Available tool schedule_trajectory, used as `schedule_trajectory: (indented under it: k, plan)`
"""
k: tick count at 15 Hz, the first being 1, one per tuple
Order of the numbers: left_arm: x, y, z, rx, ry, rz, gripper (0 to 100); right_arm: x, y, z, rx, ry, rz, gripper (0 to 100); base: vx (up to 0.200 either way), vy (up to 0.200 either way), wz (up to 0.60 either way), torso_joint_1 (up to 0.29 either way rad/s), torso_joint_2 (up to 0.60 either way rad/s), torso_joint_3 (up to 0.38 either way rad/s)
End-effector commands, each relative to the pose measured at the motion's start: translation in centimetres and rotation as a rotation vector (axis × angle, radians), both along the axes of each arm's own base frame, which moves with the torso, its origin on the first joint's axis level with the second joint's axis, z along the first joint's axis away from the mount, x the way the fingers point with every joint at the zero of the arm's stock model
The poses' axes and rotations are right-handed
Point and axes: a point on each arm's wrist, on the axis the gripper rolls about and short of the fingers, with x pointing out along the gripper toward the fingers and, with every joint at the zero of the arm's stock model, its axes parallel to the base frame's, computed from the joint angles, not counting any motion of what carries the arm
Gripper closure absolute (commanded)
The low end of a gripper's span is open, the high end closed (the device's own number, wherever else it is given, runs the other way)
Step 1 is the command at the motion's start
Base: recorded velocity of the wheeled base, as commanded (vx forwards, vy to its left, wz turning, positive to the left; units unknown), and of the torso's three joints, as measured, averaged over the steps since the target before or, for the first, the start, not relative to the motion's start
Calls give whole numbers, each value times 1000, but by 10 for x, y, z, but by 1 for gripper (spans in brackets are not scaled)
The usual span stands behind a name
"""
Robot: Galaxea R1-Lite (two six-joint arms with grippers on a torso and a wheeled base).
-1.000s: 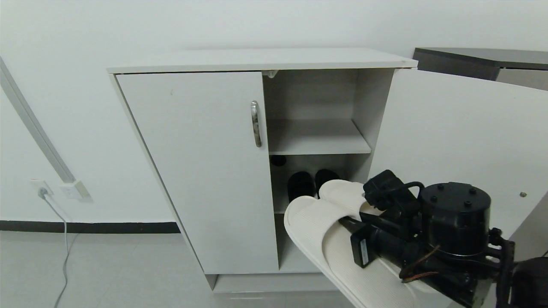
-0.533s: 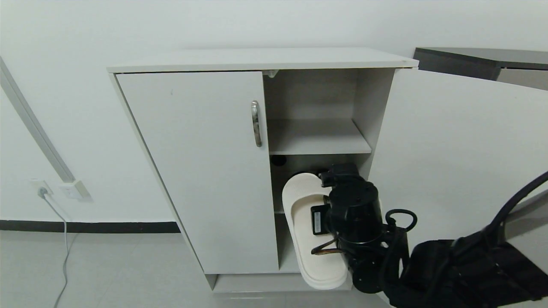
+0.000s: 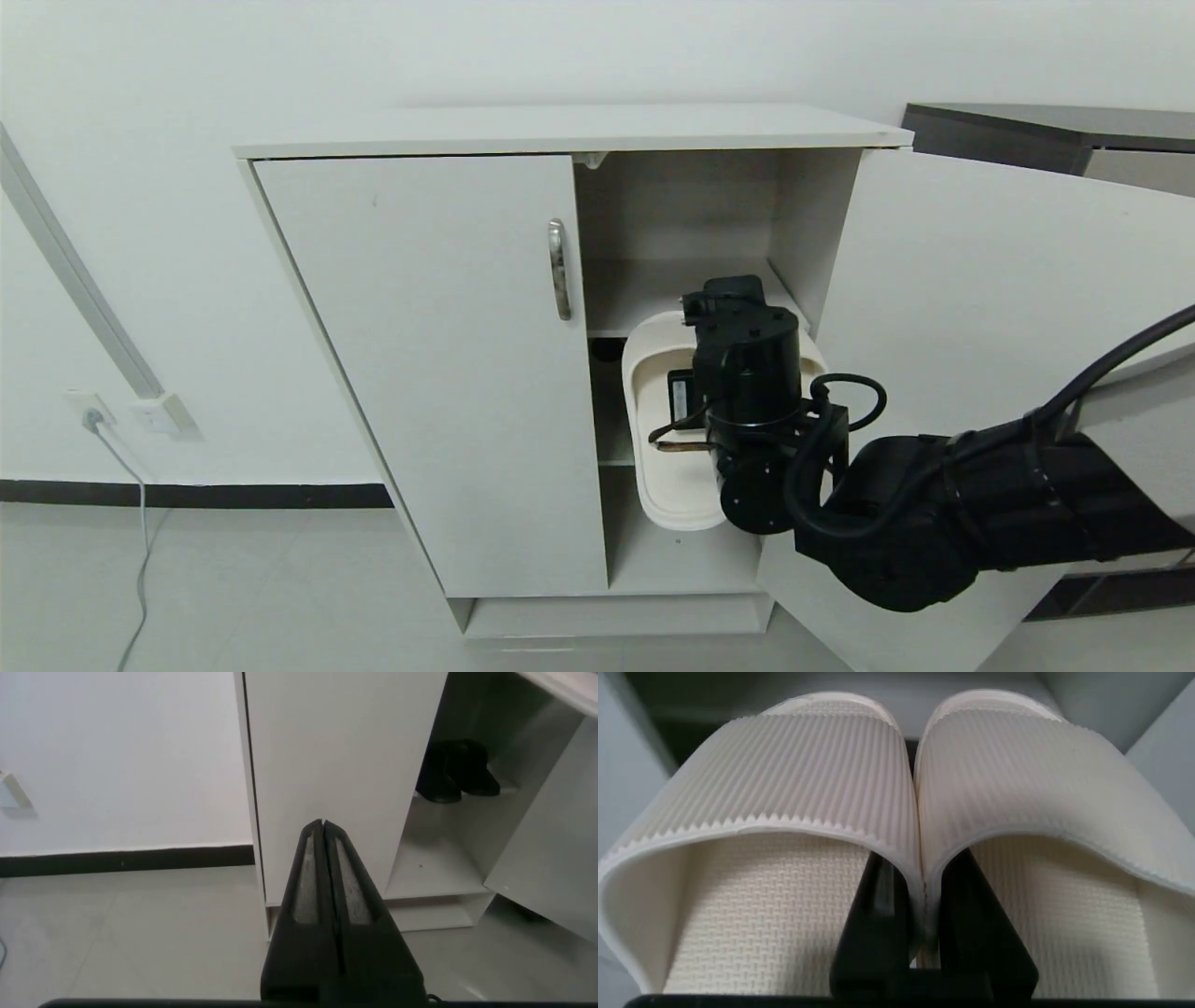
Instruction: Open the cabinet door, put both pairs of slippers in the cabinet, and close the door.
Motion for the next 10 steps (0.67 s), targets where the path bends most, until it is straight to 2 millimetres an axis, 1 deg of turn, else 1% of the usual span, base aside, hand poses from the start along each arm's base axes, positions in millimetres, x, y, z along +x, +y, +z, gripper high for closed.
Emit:
schedule_trajectory:
  k: [1, 10]
  plan:
    - [0, 0, 0, 0, 1, 0, 100, 5, -2, 9, 15, -18, -9, 100, 0, 0, 0, 0, 0, 0]
    - [0, 0, 0, 0, 1, 0, 100, 5, -2, 5, 6, 3, 17, 100, 0, 0, 0, 0, 0, 0]
